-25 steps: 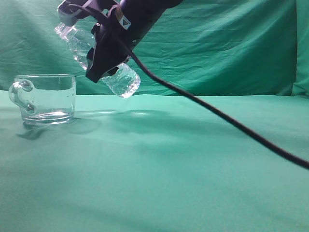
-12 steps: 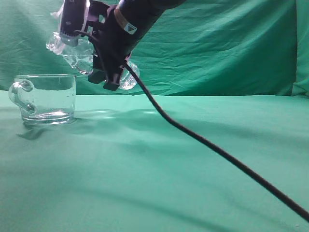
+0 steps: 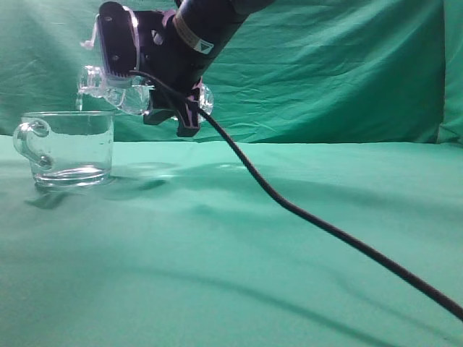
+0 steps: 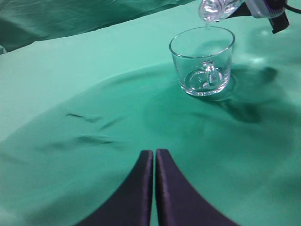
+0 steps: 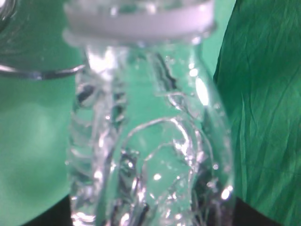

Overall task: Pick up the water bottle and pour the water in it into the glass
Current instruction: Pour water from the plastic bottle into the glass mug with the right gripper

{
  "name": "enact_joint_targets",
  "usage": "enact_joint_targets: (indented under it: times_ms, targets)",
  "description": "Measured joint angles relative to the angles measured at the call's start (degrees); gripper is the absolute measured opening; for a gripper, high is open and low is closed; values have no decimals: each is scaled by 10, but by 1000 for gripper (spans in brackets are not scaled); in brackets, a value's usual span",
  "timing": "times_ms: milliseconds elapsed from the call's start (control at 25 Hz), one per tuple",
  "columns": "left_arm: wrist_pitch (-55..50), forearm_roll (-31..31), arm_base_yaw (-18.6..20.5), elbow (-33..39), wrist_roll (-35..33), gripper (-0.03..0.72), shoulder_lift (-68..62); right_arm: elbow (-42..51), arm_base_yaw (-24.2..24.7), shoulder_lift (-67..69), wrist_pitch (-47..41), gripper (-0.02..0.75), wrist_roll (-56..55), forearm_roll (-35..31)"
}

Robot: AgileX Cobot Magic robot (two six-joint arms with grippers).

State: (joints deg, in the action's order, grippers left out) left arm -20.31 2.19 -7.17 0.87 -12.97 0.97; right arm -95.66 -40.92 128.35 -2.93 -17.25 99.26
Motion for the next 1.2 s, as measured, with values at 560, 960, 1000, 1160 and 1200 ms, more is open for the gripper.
enact_joint_targets:
  times_ms: [560, 960, 1000, 1160, 1200]
  targets:
    - [0, 0, 0, 0, 0, 0, 0, 0, 0, 0, -21, 327, 0, 9]
    - [0, 0, 0, 0, 0, 0, 0, 0, 0, 0, -30, 327, 0, 9]
    - [0, 0, 0, 0, 0, 0, 0, 0, 0, 0, -32, 327, 0, 9]
    - [0, 0, 0, 0, 0, 0, 0, 0, 0, 0, -36, 327, 0, 9]
    - [0, 0, 0, 0, 0, 0, 0, 0, 0, 0, -37, 327, 0, 9]
